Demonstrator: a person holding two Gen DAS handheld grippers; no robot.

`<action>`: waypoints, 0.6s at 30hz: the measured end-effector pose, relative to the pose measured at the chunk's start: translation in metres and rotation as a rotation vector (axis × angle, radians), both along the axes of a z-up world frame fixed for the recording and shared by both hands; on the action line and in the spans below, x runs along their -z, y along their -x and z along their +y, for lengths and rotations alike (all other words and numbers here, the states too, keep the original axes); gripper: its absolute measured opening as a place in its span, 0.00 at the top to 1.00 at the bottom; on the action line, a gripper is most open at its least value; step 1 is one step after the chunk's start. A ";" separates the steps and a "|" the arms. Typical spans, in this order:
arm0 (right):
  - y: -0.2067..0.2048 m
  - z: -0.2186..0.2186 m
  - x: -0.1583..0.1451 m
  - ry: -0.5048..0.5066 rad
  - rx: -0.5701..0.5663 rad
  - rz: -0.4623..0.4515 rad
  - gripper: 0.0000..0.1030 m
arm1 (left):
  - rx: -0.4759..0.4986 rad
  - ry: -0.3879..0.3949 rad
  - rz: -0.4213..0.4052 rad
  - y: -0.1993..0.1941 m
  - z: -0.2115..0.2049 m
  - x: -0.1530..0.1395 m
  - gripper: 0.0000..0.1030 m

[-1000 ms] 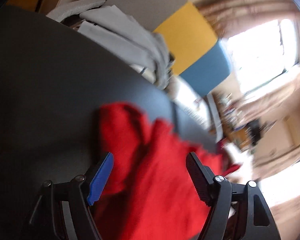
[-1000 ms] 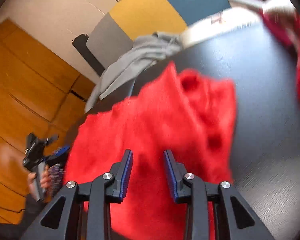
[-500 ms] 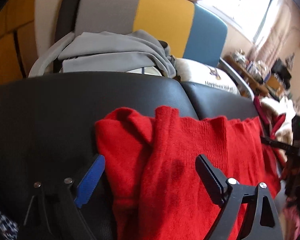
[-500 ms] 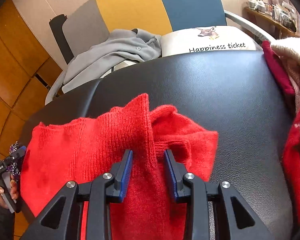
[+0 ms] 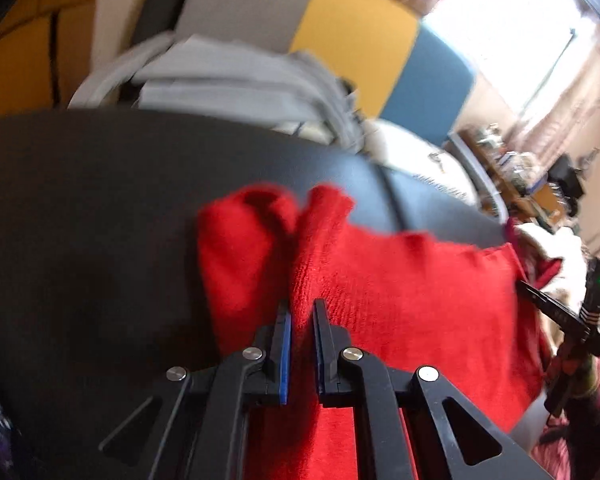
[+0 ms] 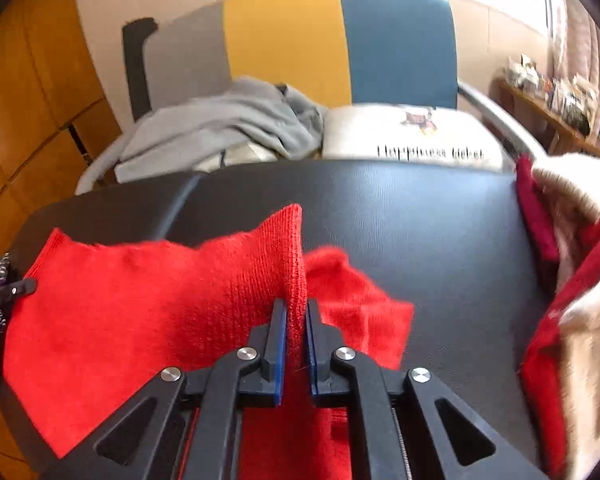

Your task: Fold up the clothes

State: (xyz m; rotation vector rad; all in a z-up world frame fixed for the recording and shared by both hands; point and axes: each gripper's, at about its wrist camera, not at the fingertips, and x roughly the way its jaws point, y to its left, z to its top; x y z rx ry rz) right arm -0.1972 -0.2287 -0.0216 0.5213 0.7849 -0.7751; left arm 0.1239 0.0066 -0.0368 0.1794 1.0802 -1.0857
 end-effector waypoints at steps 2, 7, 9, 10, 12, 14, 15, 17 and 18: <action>0.001 -0.003 0.018 -0.019 0.029 0.006 0.93 | -0.014 -0.011 0.003 0.000 -0.001 0.005 0.91; 0.020 -0.010 0.022 -0.079 0.073 -0.117 0.87 | -0.042 -0.019 -0.043 0.011 0.005 -0.012 0.85; 0.033 -0.015 0.014 -0.136 0.093 -0.173 0.82 | -0.062 -0.006 -0.094 0.017 0.013 -0.027 0.83; 0.040 -0.014 0.006 -0.138 0.099 -0.193 0.82 | -0.060 0.006 -0.118 0.022 0.017 -0.033 0.79; 0.053 -0.006 -0.013 -0.098 0.091 -0.207 0.80 | -0.050 0.032 -0.161 0.031 0.024 -0.044 0.70; 0.058 0.011 -0.030 -0.077 0.024 -0.213 0.80 | -0.023 0.050 -0.196 0.044 0.031 -0.051 0.61; 0.058 0.021 -0.035 -0.068 -0.014 -0.196 0.80 | -0.001 0.048 -0.198 0.048 0.030 -0.051 0.60; 0.059 0.041 -0.037 -0.071 -0.082 -0.171 0.80 | 0.039 0.009 -0.204 0.061 0.031 -0.041 0.60; 0.059 0.049 -0.034 -0.085 -0.106 -0.157 0.80 | 0.046 -0.018 -0.210 0.065 0.032 -0.034 0.60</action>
